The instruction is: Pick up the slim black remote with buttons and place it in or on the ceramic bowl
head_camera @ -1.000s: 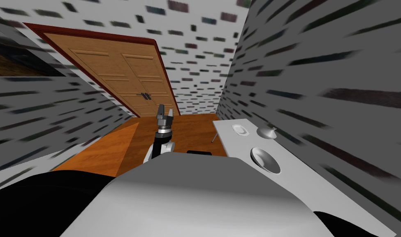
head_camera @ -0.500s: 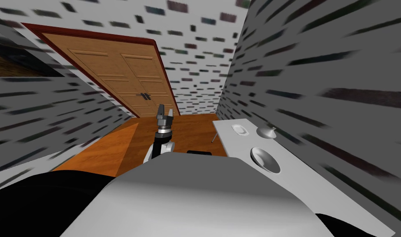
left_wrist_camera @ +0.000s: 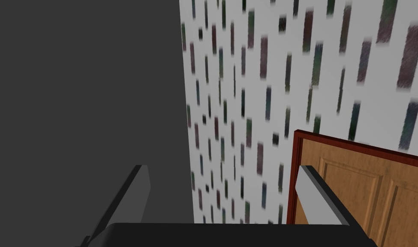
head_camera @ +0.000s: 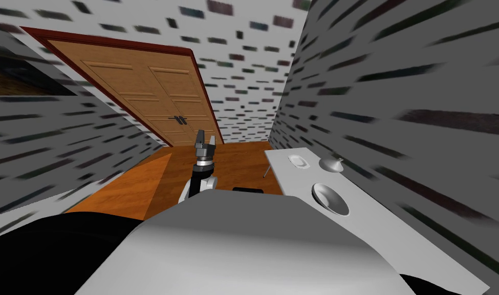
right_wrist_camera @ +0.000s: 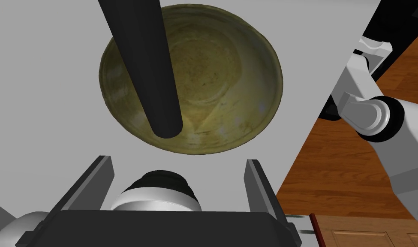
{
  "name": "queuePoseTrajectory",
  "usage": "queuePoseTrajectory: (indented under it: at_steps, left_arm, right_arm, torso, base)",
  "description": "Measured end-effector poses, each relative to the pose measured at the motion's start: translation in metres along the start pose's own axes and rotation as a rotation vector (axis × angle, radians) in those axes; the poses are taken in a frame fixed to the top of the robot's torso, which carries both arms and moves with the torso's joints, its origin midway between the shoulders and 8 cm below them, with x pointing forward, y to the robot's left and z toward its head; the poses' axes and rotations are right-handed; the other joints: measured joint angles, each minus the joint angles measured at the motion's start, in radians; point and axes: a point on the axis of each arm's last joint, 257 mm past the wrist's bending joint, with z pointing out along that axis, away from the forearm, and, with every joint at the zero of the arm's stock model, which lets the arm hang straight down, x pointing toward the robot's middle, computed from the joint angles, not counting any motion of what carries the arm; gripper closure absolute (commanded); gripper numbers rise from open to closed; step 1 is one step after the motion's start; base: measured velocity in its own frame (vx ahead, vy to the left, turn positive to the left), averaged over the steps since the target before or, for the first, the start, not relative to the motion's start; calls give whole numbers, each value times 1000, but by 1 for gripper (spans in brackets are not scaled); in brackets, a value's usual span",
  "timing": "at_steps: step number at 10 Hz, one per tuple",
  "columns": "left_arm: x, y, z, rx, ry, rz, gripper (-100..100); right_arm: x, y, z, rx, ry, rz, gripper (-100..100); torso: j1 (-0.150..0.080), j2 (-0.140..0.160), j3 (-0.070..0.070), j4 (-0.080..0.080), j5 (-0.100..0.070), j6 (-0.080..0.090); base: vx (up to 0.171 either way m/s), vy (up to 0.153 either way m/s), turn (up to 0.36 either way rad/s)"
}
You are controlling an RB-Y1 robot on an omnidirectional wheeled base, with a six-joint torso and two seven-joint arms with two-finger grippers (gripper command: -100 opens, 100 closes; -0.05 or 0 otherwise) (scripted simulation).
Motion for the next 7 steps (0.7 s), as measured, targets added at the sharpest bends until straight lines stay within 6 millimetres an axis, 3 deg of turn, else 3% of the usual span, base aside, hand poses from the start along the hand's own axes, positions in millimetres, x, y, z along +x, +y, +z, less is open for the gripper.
queuePoseTrajectory:
  at_steps: [3,4,7]
  left_arm:
    - [0,0,0,0,0,0,0]
    - [0,0,0,0,0,0,0]
    - [0,0,0,0,0,0,0]
  right_arm:
    - [-3,-4,-14,-2,-5,-7,-100]
    - [-4,-4,-15,-3,-8,-8,0]
    - [-4,-4,-15,-3,-8,-8,0]
  torso:
    - [0,0,0,0,0,0]
    - [0,0,0,0,0,0]
    - [-1,1,0,0,0,0]
  base:
    - [5,7,-10]
    - [0,0,0]
    - [0,0,0]
